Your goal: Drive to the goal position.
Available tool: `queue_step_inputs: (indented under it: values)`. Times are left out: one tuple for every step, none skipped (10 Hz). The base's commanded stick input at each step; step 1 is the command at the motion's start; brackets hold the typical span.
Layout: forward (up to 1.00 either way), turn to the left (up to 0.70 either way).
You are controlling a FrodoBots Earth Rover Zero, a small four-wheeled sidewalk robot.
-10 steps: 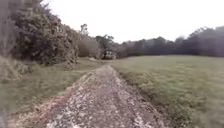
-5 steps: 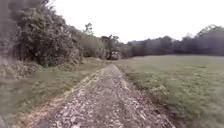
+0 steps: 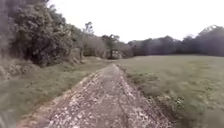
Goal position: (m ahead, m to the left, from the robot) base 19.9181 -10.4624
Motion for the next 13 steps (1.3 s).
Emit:
queue_step_inputs:
  values:
    - [0.70, 0.00]
    - [0.70, 0.00]
    - [0.70, 0.00]
    - [0.70, 0.00]
    - [0.70, 0.00]
    - [0.70, 0.00]
    - [0.70, 0.00]
    - [0.70, 0.00]
    - [0.70, 0.00]
    - [0.70, 0.00]
    - [0.70, 0.00]
    - [0.70, 0.00]
    - [0.70, 0.00]
